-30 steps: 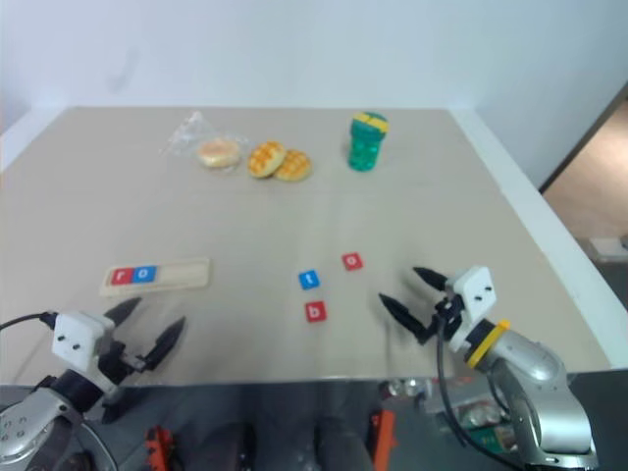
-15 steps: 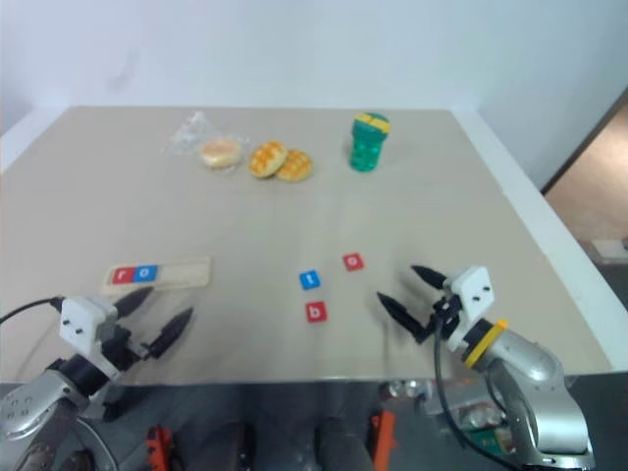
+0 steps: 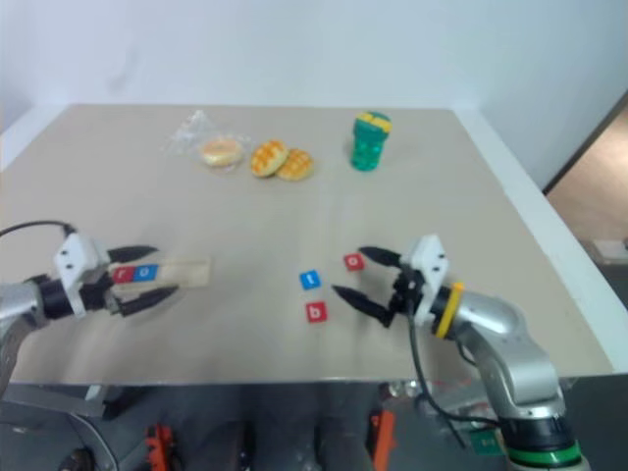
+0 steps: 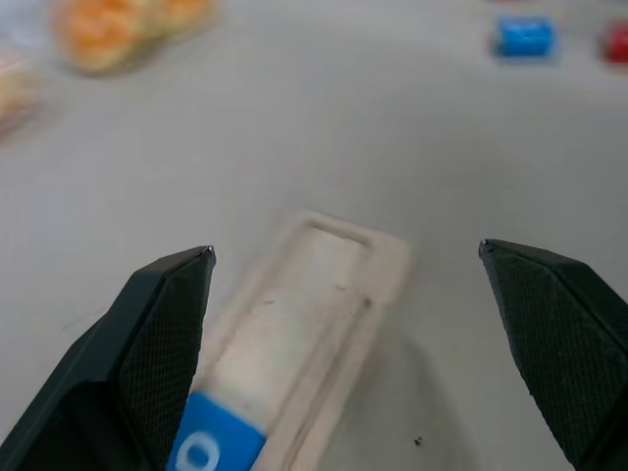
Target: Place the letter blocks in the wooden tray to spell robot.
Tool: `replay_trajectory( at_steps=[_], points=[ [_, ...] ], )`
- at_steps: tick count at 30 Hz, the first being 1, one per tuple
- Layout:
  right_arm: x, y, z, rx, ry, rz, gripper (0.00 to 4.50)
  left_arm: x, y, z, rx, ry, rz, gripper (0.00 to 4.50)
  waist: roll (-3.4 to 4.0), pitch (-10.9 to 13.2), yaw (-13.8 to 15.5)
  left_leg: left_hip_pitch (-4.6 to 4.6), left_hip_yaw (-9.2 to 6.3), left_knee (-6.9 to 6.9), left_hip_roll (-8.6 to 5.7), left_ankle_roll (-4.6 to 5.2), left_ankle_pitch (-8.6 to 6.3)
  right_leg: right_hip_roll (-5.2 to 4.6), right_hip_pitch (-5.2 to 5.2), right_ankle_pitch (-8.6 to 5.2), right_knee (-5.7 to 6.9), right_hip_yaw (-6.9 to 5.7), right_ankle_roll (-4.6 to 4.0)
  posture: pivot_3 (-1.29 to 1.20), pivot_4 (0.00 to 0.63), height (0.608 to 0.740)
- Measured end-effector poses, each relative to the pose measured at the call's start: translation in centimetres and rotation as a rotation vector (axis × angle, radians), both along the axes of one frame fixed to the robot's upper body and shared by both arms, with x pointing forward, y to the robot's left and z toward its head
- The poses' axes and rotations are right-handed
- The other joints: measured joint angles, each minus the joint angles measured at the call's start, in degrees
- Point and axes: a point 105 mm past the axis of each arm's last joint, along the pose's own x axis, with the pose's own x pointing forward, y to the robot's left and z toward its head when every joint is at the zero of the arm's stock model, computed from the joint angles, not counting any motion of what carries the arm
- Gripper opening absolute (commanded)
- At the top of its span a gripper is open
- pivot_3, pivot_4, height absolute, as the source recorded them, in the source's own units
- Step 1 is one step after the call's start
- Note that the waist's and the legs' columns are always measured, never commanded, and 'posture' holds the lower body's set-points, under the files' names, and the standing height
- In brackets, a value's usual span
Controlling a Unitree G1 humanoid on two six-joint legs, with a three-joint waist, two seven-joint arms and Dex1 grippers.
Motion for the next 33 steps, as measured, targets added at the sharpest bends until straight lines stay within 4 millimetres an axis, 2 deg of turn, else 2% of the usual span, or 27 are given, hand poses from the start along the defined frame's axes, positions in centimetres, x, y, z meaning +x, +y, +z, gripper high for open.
replay_trajectory(
  at_steps=[2,10,19,33],
  points=[
    [0.1,0.6,0.0,-0.019,-0.01,0.036,4.49,0.9,-0.2,0.0,0.035,0.026,-0.069,4.5,-0.02,-0.01,0.03,-0.22,-0.03,0.01,-0.01,0.0,-0.01,0.0,-0.13,0.12,-0.01,-0.05,0.29,0.0,0.15,0.74],
    [1.1,0.9,0.0,-0.024,-0.045,0.018,4.49,3.3,-0.1,0.3,0.116,0.157,-0.206,4.5,-0.02,-0.01,-0.02,-0.56,-0.17,0.02,0.01,0.1,-0.13,0.12,-0.4,0.13,0.05,-0.06,0.2,0.0,0.15,0.74],
    [0.5,0.8,-0.5,-0.015,-0.04,-0.025,4.49,3.9,0.2,-1.0,0.192,0.221,-0.26,4.5,-0.03,-0.01,0.04,-0.58,-0.2,0.2,0.02,0.09,-0.11,0.12,-0.37,0.14,0.08,-0.09,0.34,0.0,0.15,0.74],
    [-0.1,0.6,-0.9,-0.018,-0.029,-0.056,4.49,4.6,0.7,-2.2,0.236,0.24,-0.242,4.5,-0.03,-0.02,0.05,-0.56,-0.23,0.28,0.04,0.09,-0.07,0.15,-0.31,0.22,0.13,-0.1,0.38,0.0,0.15,0.74]
  ],
)
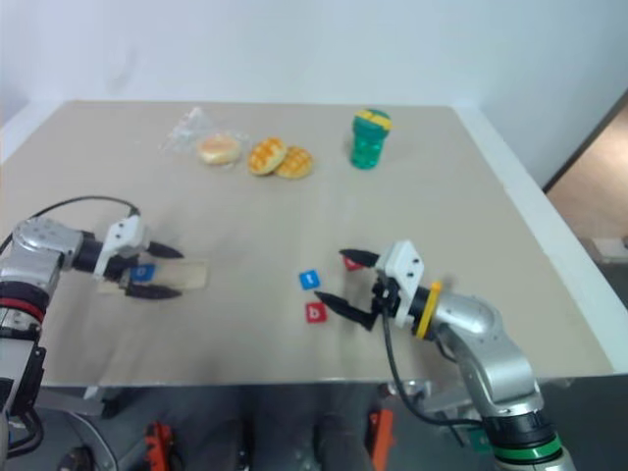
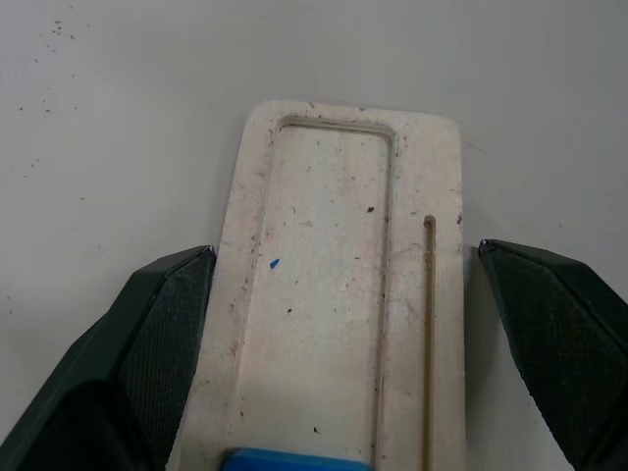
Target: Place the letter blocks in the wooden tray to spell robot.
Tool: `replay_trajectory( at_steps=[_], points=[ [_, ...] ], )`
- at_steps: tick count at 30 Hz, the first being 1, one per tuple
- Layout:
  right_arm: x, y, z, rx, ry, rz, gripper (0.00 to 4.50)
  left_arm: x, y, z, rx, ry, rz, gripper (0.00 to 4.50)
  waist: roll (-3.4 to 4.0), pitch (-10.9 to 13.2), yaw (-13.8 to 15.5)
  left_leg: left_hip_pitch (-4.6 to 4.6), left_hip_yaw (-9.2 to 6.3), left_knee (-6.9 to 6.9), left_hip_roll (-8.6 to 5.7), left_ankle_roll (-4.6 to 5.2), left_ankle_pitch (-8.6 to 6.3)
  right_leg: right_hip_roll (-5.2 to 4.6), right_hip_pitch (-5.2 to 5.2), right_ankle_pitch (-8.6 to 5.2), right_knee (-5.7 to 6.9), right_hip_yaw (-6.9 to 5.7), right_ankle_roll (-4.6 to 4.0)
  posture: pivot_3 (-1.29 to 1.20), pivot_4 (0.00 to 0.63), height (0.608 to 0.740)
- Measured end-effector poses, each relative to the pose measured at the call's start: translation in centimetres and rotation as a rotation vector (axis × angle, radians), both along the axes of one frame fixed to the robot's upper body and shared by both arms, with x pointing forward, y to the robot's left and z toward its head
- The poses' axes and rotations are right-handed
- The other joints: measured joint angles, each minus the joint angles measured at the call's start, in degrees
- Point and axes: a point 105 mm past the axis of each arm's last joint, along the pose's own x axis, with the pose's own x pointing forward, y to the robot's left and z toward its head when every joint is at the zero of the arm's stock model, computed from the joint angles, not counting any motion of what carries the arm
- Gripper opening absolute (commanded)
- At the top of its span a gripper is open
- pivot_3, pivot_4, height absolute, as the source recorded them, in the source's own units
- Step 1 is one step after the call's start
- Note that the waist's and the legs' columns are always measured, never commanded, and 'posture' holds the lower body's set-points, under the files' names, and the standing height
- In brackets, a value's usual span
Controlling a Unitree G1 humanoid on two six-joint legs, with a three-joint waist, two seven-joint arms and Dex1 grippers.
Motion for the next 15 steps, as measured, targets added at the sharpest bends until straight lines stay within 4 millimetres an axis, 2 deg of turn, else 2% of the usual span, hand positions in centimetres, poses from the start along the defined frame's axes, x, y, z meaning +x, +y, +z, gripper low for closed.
replay_trajectory(
  at_steps=[10,14,15],
  points=[
    [-0.1,0.05,0.1,-0.003,-0.004,0.003,4.49,0.02,0.18,-0.33,0.009,-0.008,0.003,4.5,0.0,-0.01,-0.04,0.15,0.02,0.03,0.01,0.1,0.11,0.01,0.11,0.15,0.04,0.02,-0.02,0.0,0.15,0.74],
    [-0.11,0.09,0.18,-0.002,-0.007,0.008,4.5,-0.08,0.12,-0.27,0.005,-0.002,-0.008,3.31,0.0,-0.01,-0.04,0.14,0.03,0.02,0.01,0.1,0.11,0.01,0.11,0.12,0.04,0.04,0.02,0.0,0.15,0.74],
    [-0.22,0.16,0.16,0.005,0.001,0.021,4.5,-0.09,0.11,-0.24,0.005,-0.002,-0.01,3.19,0.0,-0.01,-0.04,0.13,0.03,0.02,0.01,0.1,0.11,0.01,0.11,0.11,0.04,0.03,0.03,0.0,0.15,0.74]
  ],
)
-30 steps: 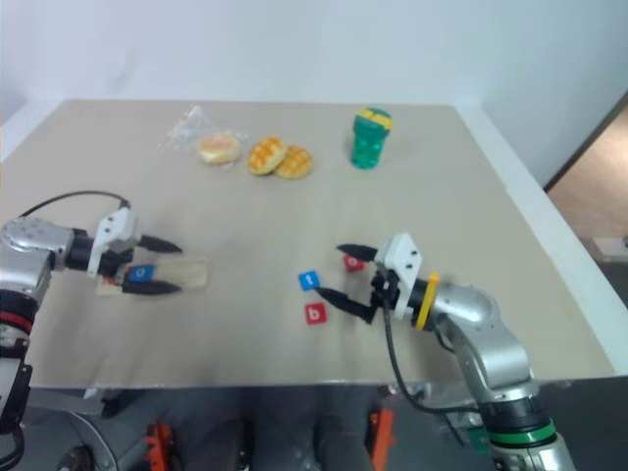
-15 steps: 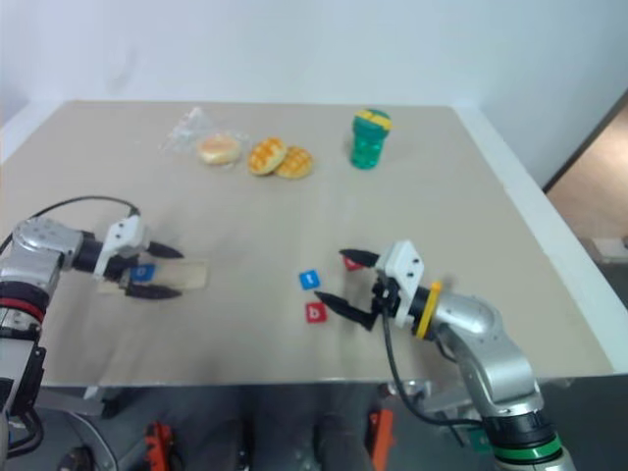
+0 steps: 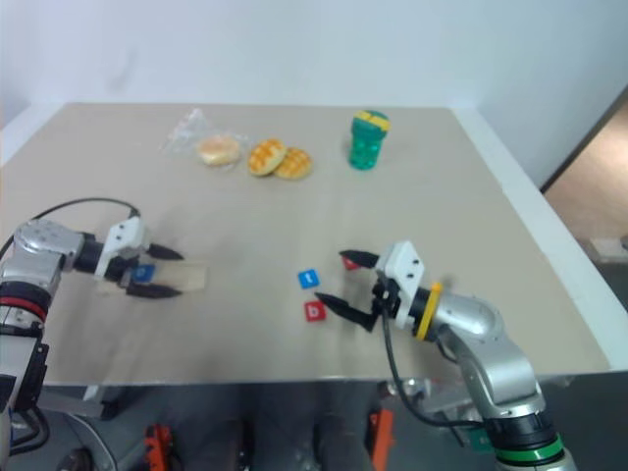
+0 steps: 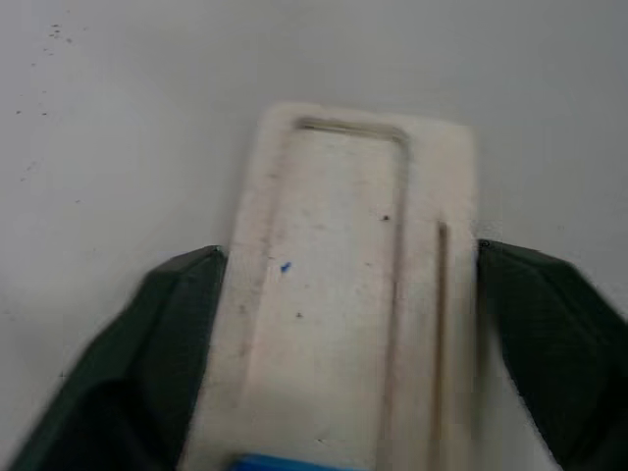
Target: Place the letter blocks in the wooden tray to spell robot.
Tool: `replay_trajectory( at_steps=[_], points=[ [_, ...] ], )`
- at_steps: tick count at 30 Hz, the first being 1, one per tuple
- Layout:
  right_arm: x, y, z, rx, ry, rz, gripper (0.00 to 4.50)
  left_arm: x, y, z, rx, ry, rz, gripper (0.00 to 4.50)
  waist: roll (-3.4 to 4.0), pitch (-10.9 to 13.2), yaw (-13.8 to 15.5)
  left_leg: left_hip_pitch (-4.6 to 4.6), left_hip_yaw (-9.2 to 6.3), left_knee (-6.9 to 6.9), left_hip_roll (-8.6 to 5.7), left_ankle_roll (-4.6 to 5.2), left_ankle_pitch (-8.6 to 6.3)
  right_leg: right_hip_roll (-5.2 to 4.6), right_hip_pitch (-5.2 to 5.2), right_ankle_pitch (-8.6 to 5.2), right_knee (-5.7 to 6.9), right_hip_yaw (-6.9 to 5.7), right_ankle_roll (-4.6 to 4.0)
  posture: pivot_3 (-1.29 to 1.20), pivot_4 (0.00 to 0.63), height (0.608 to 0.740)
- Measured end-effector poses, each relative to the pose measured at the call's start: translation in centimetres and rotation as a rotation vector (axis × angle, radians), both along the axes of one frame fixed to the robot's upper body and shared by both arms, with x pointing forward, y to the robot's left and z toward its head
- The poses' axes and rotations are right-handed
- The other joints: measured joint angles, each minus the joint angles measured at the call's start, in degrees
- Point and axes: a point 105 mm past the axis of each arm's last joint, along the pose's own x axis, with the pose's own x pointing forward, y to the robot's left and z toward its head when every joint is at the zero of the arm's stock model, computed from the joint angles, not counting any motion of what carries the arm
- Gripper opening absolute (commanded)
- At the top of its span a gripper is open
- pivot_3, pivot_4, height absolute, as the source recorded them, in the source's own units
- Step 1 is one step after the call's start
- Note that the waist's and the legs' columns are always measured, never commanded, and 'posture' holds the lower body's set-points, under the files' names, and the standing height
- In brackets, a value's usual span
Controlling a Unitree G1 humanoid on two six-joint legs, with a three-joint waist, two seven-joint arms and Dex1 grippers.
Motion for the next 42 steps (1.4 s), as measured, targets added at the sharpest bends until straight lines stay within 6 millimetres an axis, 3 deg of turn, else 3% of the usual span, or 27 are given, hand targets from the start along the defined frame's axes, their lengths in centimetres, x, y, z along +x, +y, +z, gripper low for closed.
replay_trajectory(
  at_steps=[6,14,20,23,33,42],
  points=[
    [-1.3,1.1,0.1,0.007,0.039,0.163,4.5,0.0,0.0,0.0,0.005,0.0,-0.001,3.19,0.0,0.0,-0.04,0.0,0.0,0.0,0.0,0.0,0.0,0.0,0.0,0.01,0.0,0.0,0.0,0.0,0.15,0.74],
    [-0.3,1.3,0.0,-0.023,0.01,0.186,4.5,0.3,-0.9,0.2,0.021,-0.019,-0.038,3.19,0.0,0.0,0.18,-0.04,-0.04,0.03,-0.02,0.0,0.0,-0.02,0.01,-0.01,0.0,-0.05,0.02,0.0,0.15,0.74],
    [0.3,1.4,-0.3,-0.028,-0.01,0.173,4.5,0.8,-4.8,1.3,0.043,-0.077,-0.143,3.19,0.0,0.0,0.13,-0.1,-0.05,0.09,-0.03,0.0,0.0,-0.04,-0.01,0.03,0.0,-0.03,0.05,0.0,0.15,0.74],
    [0.4,1.5,-0.3,-0.028,-0.017,0.172,4.5,1.1,-5.7,1.5,0.079,-0.106,-0.152,3.19,0.0,0.0,0.06,-0.08,-0.07,0.09,-0.01,0.0,0.0,0.01,-0.02,0.04,0.0,-0.03,0.03,0.0,0.15,0.74],
    [1.0,1.4,-0.5,-0.03,-0.025,0.159,4.5,1.0,-9.8,1.1,0.118,-0.151,-0.179,3.19,0.0,0.0,0.05,-0.06,-0.08,0.12,0.01,-0.01,0.01,0.03,0.01,0.06,0.03,-0.02,0.01,0.0,0.15,0.74],
    [1.2,1.4,-0.7,-0.038,-0.034,0.156,4.5,0.3,-14.7,0.3,0.074,-0.127,-0.209,3.19,0.04,-0.02,0.18,0.0,-0.12,0.31,-0.04,-0.01,0.01,0.01,0.18,0.11,0.02,-0.03,0.09,0.0,0.15,0.74]
  ],
)
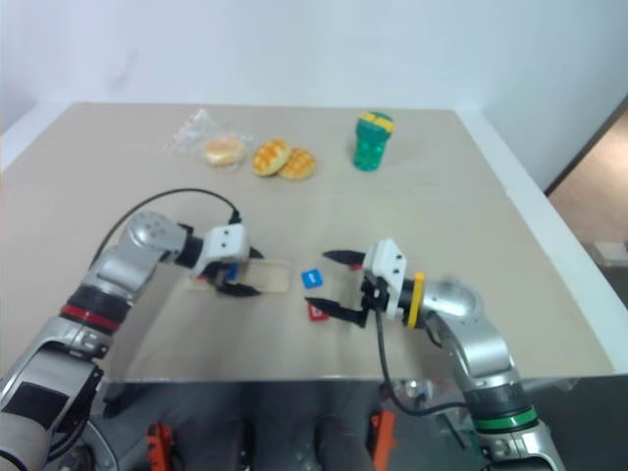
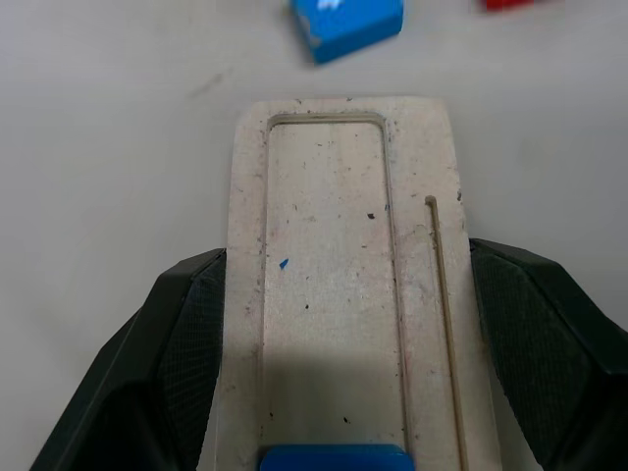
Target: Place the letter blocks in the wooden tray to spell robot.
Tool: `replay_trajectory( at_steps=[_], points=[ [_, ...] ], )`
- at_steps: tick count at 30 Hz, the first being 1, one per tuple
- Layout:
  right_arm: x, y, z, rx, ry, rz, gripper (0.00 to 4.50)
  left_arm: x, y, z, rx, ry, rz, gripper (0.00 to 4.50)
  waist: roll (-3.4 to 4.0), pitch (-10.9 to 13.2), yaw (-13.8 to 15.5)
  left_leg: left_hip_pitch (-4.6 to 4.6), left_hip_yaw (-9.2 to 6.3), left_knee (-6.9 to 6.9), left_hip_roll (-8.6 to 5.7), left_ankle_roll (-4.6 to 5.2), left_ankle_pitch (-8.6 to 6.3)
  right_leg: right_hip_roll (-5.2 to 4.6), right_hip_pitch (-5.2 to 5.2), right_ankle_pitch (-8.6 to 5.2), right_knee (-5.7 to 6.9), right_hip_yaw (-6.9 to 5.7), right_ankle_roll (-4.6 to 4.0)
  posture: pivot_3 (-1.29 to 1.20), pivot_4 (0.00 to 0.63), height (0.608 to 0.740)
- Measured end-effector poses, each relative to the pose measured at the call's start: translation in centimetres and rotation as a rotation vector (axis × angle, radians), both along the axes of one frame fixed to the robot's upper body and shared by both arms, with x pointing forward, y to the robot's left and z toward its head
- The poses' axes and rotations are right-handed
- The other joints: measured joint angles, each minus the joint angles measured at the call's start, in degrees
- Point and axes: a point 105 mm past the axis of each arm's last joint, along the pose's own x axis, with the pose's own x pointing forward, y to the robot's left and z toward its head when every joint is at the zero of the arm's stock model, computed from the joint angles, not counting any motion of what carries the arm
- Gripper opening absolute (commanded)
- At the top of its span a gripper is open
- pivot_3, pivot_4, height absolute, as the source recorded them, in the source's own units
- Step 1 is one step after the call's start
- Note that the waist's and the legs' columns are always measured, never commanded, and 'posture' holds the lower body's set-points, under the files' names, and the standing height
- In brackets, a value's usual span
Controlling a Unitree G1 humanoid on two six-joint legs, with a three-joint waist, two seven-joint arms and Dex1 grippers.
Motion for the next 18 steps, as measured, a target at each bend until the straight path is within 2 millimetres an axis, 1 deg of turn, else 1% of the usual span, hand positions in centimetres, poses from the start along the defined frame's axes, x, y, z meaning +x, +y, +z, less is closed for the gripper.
replay_trajectory(
  at_steps=[10,14,18],
  points=[
    [0.0,0.0,0.0,0.001,0.0,-0.002,4.5,0.1,-3.1,-0.2,-0.004,0.002,-0.026,3.19,0.01,0.0,-0.01,0.08,-0.02,0.15,-0.01,0.0,0.0,0.0,0.15,0.05,0.0,0.01,0.05,0.0,0.15,0.74],
    [0.1,0.0,-0.1,0.001,0.0,-0.011,4.5,0.3,-3.9,-0.3,-0.017,0.007,-0.028,3.19,0.02,-0.01,-0.01,0.08,-0.04,0.2,-0.02,0.0,0.0,0.0,0.19,0.06,0.0,0.0,0.07,0.0,0.15,0.74],
    [0.0,-0.2,-0.5,-0.003,0.014,-0.018,4.5,0.4,-4.2,-0.3,-0.014,0.007,-0.034,3.19,0.02,-0.01,-0.01,0.09,-0.05,0.24,-0.03,0.0,0.0,0.0,0.22,0.07,0.0,0.0,0.09,0.0,0.15,0.74]
  ],
)
